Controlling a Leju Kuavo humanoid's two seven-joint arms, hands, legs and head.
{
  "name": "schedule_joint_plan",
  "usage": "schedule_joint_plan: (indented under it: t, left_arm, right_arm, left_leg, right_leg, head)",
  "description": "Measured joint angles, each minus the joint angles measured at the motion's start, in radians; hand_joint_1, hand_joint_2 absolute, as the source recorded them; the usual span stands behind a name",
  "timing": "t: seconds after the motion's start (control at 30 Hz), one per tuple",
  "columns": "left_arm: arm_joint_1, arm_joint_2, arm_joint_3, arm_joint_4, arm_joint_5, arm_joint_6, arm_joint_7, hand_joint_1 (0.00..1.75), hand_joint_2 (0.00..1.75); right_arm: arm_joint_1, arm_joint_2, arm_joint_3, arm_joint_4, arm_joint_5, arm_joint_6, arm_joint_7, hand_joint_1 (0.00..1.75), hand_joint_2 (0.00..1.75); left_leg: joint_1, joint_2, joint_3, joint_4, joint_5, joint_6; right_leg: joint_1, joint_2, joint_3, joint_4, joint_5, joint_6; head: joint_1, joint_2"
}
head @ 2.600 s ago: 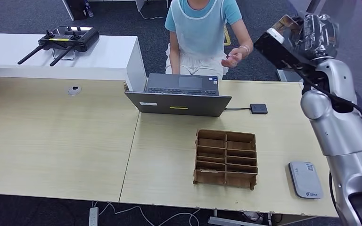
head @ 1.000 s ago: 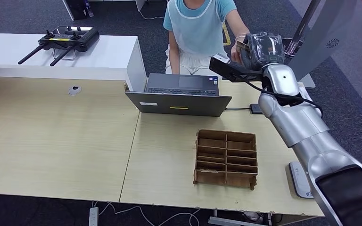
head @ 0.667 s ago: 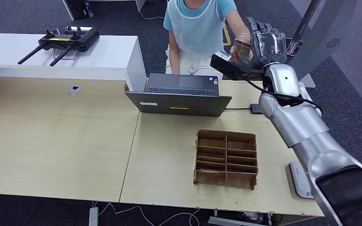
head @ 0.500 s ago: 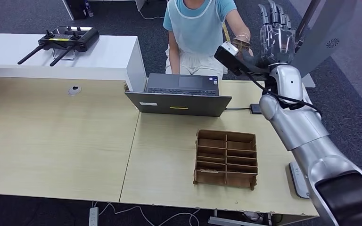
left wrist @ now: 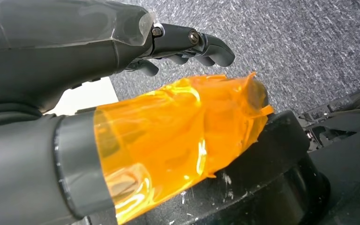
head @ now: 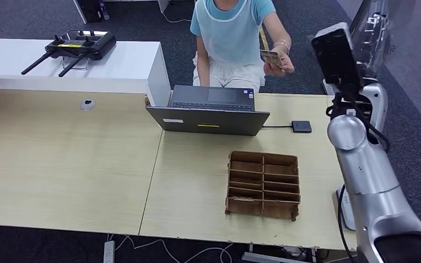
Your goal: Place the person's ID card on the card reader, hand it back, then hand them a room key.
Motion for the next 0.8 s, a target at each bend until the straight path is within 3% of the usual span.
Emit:
schedule_joint_plan:
  t: [0.13, 0.23, 0.3, 0.43, 0.5, 0.8]
  left_arm:
    - [0.000, -0.001, 0.000, 0.000, 0.010, 0.004, 0.001, 0.00, 0.00]
    - [0.001, -0.004, 0.000, 0.000, 0.027, 0.011, 0.003, 0.00, 0.00]
    - [0.002, -0.007, 0.000, 0.000, 0.043, 0.017, 0.003, 0.00, 0.00]
    - [0.003, -0.010, 0.000, 0.000, 0.070, 0.029, 0.000, 0.00, 0.00]
    - [0.004, -0.010, 0.000, 0.000, 0.075, 0.032, 0.000, 0.00, 0.00]
    - [0.004, -0.010, 0.000, 0.000, 0.078, 0.033, 0.000, 0.00, 0.00]
  right_arm:
    - [0.099, 0.004, -0.055, -0.142, -0.073, -0.106, -0.073, 0.00, 1.75]
    - [0.225, 0.008, -0.101, -0.278, -0.106, -0.162, -0.124, 0.00, 1.75]
    - [0.328, 0.008, -0.129, -0.369, -0.205, -0.134, -0.164, 0.00, 1.75]
    - [0.516, 0.009, -0.180, -0.497, -0.533, 0.038, -0.247, 0.00, 1.75]
    - [0.588, 0.010, -0.203, -0.539, -0.616, 0.097, -0.276, 0.00, 1.75]
    - [0.689, 0.013, -0.258, -0.619, -0.637, 0.125, -0.286, 0.00, 1.75]
  left_leg:
    - [0.000, -0.001, 0.000, 0.000, 0.000, 0.000]
    - [0.000, -0.002, -0.001, 0.000, -0.001, 0.000]
    - [0.000, -0.002, -0.001, 0.000, -0.002, 0.001]
    - [0.000, -0.002, -0.001, -0.001, -0.002, 0.001]
    - [0.000, -0.003, -0.001, -0.001, -0.002, 0.001]
    - [0.000, 0.000, 0.000, -0.001, -0.002, 0.001]
  right_leg:
    - [0.000, -0.001, 0.000, 0.000, 0.000, 0.000]
    - [0.000, -0.001, 0.000, -0.001, -0.001, 0.001]
    - [0.000, -0.002, 0.001, -0.002, -0.002, 0.001]
    - [0.000, -0.002, 0.000, -0.002, -0.002, 0.002]
    - [0.000, -0.002, 0.001, -0.002, -0.002, 0.002]
    - [0.000, 0.000, 0.001, -0.001, -0.002, 0.002]
  head:
    - [0.000, 0.000]
    - [0.000, 0.000]
    - [0.000, 0.000]
    - [0.000, 0.000]
    - [0.000, 0.000]
    - [0.000, 0.000]
